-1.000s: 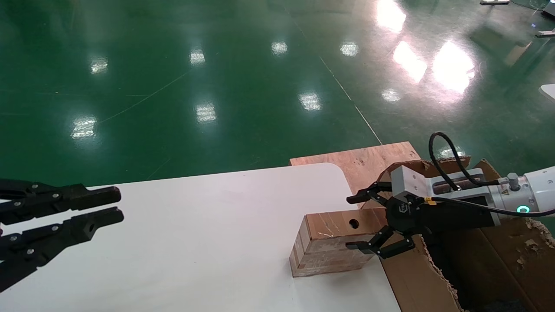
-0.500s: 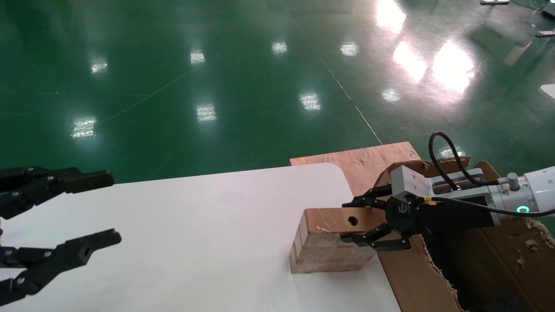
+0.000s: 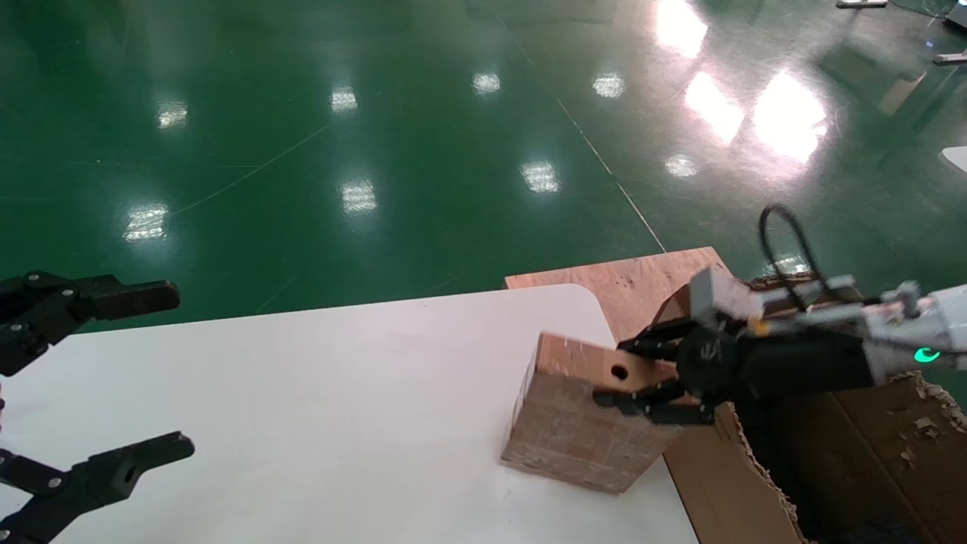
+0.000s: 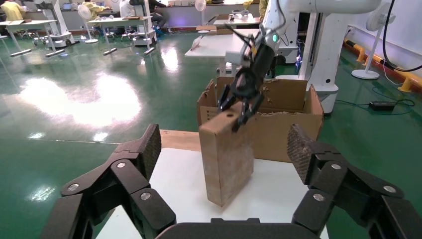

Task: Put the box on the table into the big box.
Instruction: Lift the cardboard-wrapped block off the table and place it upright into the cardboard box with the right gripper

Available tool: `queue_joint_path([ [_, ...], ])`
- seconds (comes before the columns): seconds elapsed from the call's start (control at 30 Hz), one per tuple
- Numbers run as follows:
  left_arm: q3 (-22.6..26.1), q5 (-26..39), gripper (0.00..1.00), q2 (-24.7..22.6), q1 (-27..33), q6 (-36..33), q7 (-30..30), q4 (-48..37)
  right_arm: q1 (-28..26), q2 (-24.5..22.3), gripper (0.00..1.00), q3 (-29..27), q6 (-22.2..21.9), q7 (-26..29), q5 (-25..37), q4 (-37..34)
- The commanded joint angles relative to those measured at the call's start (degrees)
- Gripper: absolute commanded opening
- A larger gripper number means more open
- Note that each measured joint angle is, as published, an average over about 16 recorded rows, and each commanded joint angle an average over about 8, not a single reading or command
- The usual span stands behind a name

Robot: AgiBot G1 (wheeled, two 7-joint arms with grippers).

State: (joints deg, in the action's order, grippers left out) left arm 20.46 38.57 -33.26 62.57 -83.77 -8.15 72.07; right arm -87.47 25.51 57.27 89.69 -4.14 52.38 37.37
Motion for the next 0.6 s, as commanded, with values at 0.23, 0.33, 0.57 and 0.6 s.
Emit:
queue_joint_path([
  [0.23, 0.0, 0.0, 1.0, 0.0, 0.0, 0.0, 0.0, 0.0, -4.7, -6.2, 0.0, -0.8, 0.8, 13.0, -5.4, 4.8],
  [0.33, 0.0, 0.0, 1.0, 0.0, 0.0, 0.0, 0.0, 0.0, -7.6, -10.0, 0.0, -2.0, 0.3, 16.4, -6.9, 7.1],
  [0.57, 0.0, 0.0, 1.0, 0.0, 0.0, 0.0, 0.0, 0.0, -15.0, -21.6, 0.0, -6.1, -2.8, 22.2, -4.6, 13.8],
  [0.6, 0.0, 0.0, 1.0, 0.0, 0.0, 0.0, 0.0, 0.0, -15.6, -23.4, 0.0, -6.6, -3.3, 23.0, -4.2, 14.5],
])
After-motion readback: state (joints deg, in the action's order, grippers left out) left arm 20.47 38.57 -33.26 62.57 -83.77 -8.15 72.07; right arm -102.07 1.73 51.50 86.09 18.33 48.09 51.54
